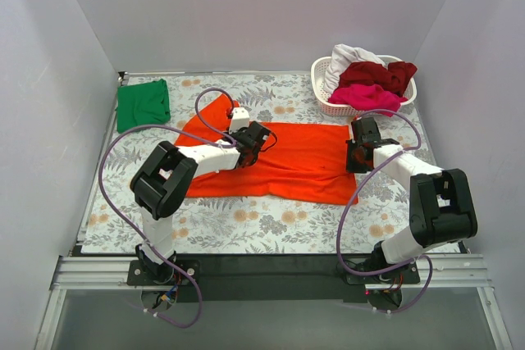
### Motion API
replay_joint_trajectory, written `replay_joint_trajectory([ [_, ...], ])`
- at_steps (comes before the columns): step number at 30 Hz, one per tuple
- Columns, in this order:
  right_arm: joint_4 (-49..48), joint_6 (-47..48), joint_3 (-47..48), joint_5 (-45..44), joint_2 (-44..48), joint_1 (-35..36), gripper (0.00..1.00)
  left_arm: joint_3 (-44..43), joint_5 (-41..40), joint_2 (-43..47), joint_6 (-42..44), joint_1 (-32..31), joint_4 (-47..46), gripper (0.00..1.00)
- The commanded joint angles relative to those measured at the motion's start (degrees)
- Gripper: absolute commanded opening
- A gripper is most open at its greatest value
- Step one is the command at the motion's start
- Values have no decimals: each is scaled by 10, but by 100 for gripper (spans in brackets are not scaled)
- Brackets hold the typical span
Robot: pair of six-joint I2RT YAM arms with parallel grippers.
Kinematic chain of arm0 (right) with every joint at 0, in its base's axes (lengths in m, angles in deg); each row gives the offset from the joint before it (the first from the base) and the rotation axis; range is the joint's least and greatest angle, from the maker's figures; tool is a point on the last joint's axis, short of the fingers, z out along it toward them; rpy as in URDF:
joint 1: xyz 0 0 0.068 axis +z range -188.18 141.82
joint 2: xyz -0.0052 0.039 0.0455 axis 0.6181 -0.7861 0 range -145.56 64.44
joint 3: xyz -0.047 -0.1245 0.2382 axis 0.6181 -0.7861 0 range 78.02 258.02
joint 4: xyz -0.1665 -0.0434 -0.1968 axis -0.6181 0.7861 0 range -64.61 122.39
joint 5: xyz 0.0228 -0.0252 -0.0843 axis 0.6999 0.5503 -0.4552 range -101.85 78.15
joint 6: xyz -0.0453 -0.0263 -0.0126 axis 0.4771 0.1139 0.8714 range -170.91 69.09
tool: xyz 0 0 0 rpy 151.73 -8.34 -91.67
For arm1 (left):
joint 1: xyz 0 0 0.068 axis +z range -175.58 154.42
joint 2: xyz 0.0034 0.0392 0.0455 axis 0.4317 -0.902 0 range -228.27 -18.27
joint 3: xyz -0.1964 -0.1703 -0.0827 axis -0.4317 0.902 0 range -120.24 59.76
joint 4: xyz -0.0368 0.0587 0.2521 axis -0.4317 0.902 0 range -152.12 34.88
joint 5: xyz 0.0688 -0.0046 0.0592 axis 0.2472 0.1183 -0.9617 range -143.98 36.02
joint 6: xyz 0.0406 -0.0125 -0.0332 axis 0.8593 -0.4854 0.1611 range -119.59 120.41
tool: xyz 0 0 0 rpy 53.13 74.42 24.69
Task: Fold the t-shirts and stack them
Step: Fold the tshirt
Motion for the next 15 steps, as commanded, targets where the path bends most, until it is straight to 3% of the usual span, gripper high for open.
replay_joint_trajectory([
  [1,-2,-1,22,-9,-6,-4,1,-19,-29,51,5,6,-10,0],
  [11,-1,-1,53,-5,-25,-4,1,-45,-12,17,48,6,-26,2],
  [12,-1,-1,58,-5,-27,-4,1,-46,-12,11,50,7,-26,6],
  [13,1,-1,60,-3,-29,-5,1,-46,-13,7,50,6,-25,21],
  [15,2,5,61,9,-29,-4,1,-40,-16,7,47,6,-24,38],
])
